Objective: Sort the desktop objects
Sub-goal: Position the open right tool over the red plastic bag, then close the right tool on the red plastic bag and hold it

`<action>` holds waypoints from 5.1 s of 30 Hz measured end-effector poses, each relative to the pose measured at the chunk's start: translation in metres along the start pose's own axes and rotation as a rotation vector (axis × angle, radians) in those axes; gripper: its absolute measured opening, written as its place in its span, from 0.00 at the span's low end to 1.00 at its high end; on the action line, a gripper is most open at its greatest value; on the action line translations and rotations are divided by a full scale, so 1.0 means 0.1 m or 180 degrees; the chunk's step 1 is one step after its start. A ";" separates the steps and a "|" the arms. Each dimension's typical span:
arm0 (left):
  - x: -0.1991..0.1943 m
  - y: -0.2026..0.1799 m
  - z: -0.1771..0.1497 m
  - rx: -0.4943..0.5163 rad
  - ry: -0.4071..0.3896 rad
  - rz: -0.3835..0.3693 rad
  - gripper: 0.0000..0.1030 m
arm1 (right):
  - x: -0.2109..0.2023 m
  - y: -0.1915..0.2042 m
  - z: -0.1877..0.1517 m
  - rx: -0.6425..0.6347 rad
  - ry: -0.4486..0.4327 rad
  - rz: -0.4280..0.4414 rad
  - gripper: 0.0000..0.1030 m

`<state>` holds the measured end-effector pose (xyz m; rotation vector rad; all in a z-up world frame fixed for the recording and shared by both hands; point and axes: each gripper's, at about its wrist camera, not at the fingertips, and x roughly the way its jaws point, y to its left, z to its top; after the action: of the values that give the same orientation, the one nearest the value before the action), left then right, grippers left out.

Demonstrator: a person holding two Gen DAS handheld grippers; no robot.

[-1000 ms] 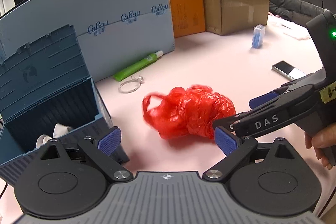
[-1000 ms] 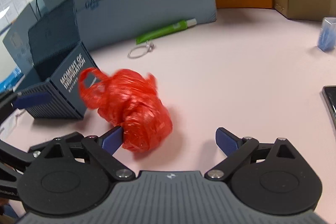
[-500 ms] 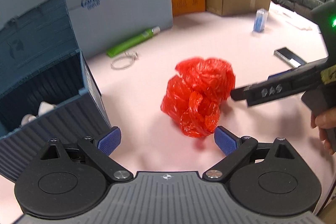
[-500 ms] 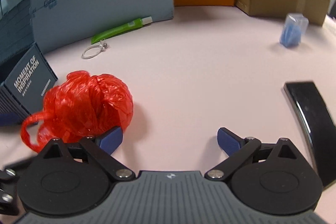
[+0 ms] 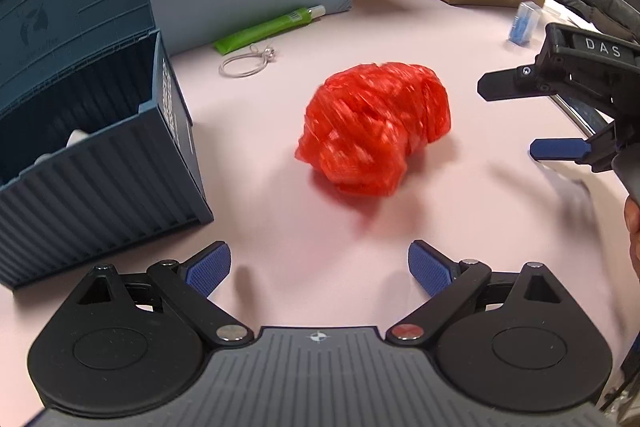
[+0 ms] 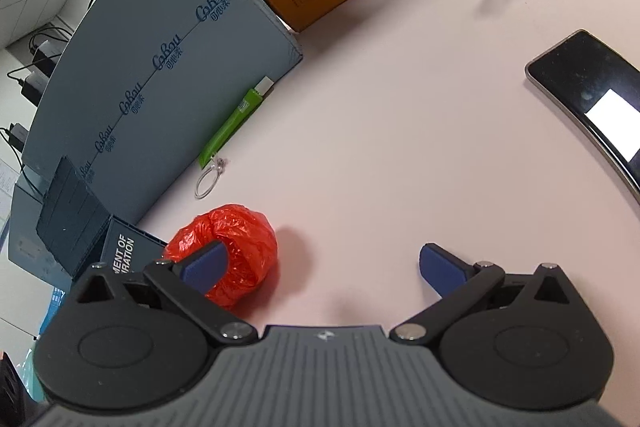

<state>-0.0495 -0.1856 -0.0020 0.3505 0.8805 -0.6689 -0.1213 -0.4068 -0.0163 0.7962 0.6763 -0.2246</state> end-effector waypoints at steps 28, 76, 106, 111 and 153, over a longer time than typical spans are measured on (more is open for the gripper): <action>-0.11 -0.20 0.01 -0.0415 -0.0489 0.0227 0.92 | 0.20 0.10 0.05 -0.0906 0.0092 0.0545 0.99; 0.04 -0.37 0.10 -0.0342 -0.0747 0.0466 0.92 | 0.45 0.20 0.08 -0.1535 -0.0078 0.0815 1.00; 0.20 -0.50 0.07 0.0042 -0.0607 0.0522 0.15 | 0.55 0.23 -0.20 -0.1987 -0.0015 0.1083 0.23; 0.17 -0.51 0.08 0.0064 -0.0613 0.0535 0.15 | 0.53 0.25 -0.22 -0.2017 0.0026 0.1115 0.23; 0.05 -0.56 -0.01 0.0200 -0.0788 0.0354 0.15 | 0.30 0.32 -0.43 -0.1929 -0.0075 0.0880 0.27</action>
<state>-0.0850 -0.2283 -0.0073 0.3616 0.6013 -0.6227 -0.1048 -0.3524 -0.0383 0.2956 0.5604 0.2183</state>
